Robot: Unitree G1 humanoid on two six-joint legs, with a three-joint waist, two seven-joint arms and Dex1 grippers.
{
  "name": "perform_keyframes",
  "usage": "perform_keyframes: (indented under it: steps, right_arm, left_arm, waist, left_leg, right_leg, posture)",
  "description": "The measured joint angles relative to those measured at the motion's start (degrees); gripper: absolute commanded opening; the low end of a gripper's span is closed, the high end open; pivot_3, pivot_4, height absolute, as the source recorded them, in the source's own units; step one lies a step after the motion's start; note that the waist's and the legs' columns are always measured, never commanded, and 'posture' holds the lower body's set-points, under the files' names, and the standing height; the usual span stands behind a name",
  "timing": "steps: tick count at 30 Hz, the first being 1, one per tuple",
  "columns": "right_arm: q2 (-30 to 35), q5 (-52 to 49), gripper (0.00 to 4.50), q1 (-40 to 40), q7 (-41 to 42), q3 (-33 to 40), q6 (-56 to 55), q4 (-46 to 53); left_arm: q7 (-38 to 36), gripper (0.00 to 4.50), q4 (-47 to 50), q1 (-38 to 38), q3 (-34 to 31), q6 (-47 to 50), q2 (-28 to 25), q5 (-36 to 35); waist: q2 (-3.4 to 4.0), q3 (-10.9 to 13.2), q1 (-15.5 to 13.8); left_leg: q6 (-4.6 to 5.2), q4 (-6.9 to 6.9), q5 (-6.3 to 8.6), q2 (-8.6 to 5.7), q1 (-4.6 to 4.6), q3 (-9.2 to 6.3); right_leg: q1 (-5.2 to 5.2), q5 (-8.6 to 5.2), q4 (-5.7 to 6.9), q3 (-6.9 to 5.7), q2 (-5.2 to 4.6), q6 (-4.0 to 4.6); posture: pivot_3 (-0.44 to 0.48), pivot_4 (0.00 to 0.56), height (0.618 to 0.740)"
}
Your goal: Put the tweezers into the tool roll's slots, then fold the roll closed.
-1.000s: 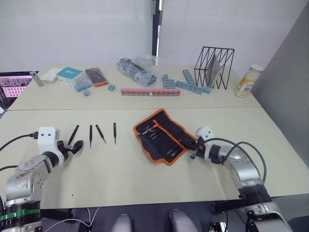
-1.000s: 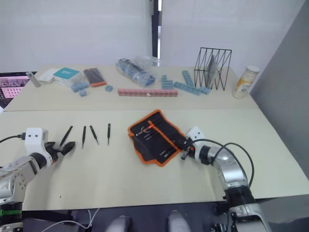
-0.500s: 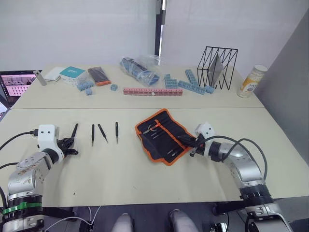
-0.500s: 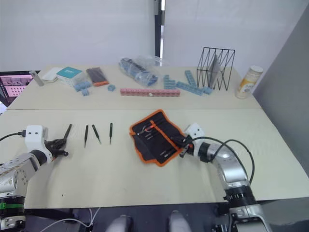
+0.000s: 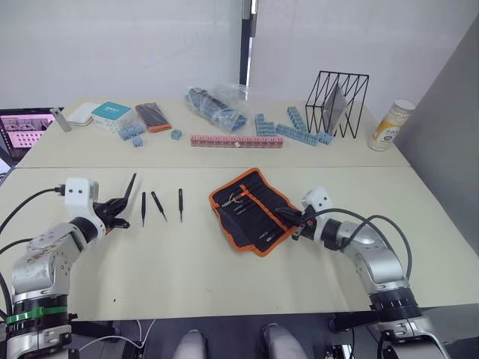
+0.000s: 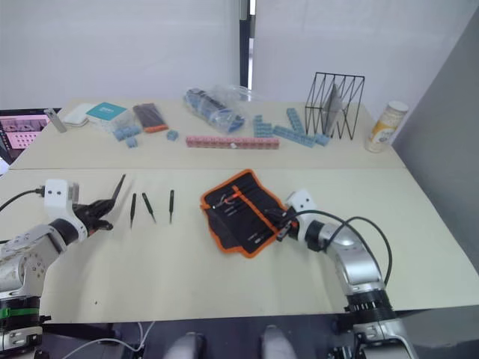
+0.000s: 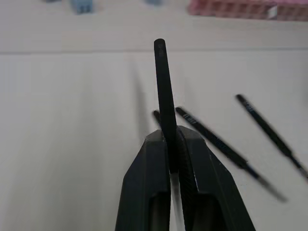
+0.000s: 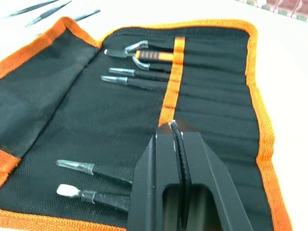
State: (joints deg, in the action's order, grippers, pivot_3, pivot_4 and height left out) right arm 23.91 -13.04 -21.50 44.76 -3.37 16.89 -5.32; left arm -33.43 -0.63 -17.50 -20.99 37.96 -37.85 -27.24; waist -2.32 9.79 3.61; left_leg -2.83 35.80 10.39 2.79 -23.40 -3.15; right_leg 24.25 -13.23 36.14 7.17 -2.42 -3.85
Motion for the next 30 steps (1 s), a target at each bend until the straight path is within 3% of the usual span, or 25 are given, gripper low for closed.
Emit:
perform_keyframes:
  steps: [8,17,21,23,30]
  right_arm:
    - [-1.0,1.3,0.0,2.5,-1.3,-0.8,-1.3,-0.9]
    - [-1.2,2.2,0.0,3.6,-2.9,-1.3,-3.4,-0.8]
    - [-1.6,2.7,0.0,4.1,-3.8,-1.7,-4.0,-0.5]
    - [-1.8,2.9,0.0,4.5,-4.5,-1.6,-4.3,-0.3]
    - [-2.6,2.9,0.0,5.1,-5.8,-1.8,-4.4,0.6]
  left_arm:
    - [-5.7,0.01,9.1,-7.2,8.7,7.6,-2.3,-3.8]
    - [-9.6,0.01,15.3,-17.5,23.6,14.7,-4.0,-3.3]
    - [-10.4,0.01,14.3,-24.3,27.5,20.8,-3.5,-3.8]
    - [-10.2,0.01,8.7,-30.1,31.6,26.8,-0.4,-3.5]
    - [-11.3,0.01,1.9,-31.9,41.3,28.6,4.3,-0.3]
  waist:
    - [0.0,0.0,0.4]
    - [0.0,0.0,0.4]
    - [0.0,0.0,0.5]
    - [-0.01,0.0,0.3]
    - [0.0,0.0,0.7]
  left_leg:
    - [0.0,0.02,0.0,-0.01,0.02,0.0]
    - [0.01,0.06,0.0,-0.02,0.08,-0.01]
    - [0.01,0.1,-0.01,-0.02,0.13,-0.02]
    - [0.02,0.16,-0.01,-0.04,0.12,-0.12]
    - [0.02,0.09,-0.01,-0.03,0.1,-0.1]
  right_leg:
    - [-0.03,0.01,0.0,0.01,0.01,-0.02]
    - [-0.1,0.0,0.01,0.02,0.02,-0.03]
    - [-0.14,0.01,0.02,0.05,0.04,-0.05]
    - [-0.19,0.0,0.04,0.01,0.08,-0.05]
    - [-0.11,0.0,0.08,0.06,0.1,-0.05]
  posture:
    - [0.0,0.15,0.737]
    - [0.0,0.15,0.737]
    - [0.0,0.15,0.737]
    - [0.0,0.15,0.737]
    - [0.0,0.15,0.737]
